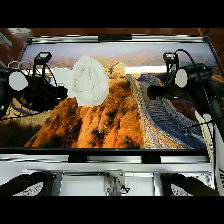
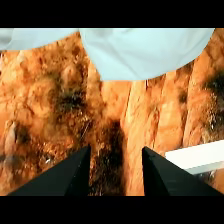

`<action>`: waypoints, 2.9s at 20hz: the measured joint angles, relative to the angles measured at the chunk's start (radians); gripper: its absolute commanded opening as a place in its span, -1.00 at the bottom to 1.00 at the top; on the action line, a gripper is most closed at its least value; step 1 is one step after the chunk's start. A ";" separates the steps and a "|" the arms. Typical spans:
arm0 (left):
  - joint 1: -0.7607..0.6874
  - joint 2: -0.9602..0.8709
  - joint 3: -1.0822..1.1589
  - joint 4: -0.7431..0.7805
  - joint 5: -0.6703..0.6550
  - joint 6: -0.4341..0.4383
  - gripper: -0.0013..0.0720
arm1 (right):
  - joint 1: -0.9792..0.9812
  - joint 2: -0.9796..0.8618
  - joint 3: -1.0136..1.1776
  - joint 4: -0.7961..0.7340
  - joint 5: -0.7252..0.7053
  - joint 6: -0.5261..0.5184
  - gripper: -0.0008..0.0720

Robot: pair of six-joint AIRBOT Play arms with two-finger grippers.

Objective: Fold the shirts.

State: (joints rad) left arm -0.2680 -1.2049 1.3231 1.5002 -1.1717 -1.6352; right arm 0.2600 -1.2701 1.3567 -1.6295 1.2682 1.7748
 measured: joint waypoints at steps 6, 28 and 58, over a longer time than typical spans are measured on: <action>0.000 -0.026 0.000 -0.024 0.190 -0.041 0.14 | 0.000 0.000 0.000 0.004 0.048 0.001 0.79; 0.111 -0.674 0.368 -0.227 0.235 0.179 -0.81 | 0.000 0.000 0.000 0.059 0.069 0.004 0.79; -0.193 -0.515 0.607 -0.670 -0.063 0.239 0.78 | -0.233 0.346 0.372 -0.218 0.308 0.027 0.79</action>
State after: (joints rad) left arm -0.4610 -1.7195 1.9301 0.8303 -1.2350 -1.3964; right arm 0.0269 -0.9245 1.7290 -1.8473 1.5764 1.8023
